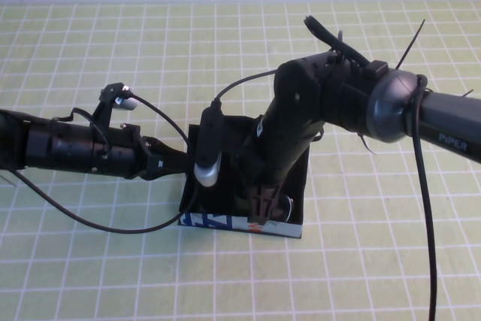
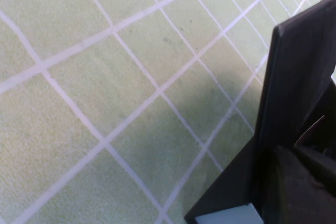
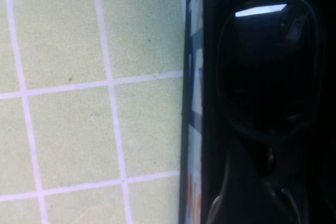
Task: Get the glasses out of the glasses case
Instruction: Pick up the glasses from the glasses case
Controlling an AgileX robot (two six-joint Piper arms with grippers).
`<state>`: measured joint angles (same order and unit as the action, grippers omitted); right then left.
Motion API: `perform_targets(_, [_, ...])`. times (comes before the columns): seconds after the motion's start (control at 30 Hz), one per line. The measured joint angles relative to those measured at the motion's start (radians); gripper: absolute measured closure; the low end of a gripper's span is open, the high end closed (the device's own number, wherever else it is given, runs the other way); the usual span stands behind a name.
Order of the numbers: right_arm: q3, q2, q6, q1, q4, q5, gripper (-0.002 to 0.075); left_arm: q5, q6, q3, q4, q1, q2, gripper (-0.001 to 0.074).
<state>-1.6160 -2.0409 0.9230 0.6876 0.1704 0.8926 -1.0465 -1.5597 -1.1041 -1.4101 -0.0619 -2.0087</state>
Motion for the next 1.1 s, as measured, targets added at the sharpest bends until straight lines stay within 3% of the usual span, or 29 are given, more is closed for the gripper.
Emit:
perform_targets(0.43, [0.0, -0.035, 0.0, 0.0, -0.023, 0.004, 0.0432, -0.002, 0.0, 0.0, 0.0, 0.0, 0.0, 0.0739])
perform_targets(0.53, [0.0, -0.035, 0.0, 0.0, -0.023, 0.004, 0.0475, -0.002, 0.0, 0.0, 0.0, 0.0, 0.0, 0.0739])
perform_targets(0.73, [-0.002, -0.034, 0.0, 0.0, -0.023, 0.006, 0.0677, -0.015, 0.002, 0.0, 0.0, 0.0, 0.0, 0.0739])
perform_targets(1.1, [-0.015, 0.083, -0.124, 0.002, -0.048, 0.052, 0.068, -0.028, 0.044, 0.0, 0.002, 0.0, 0.035, 0.0739])
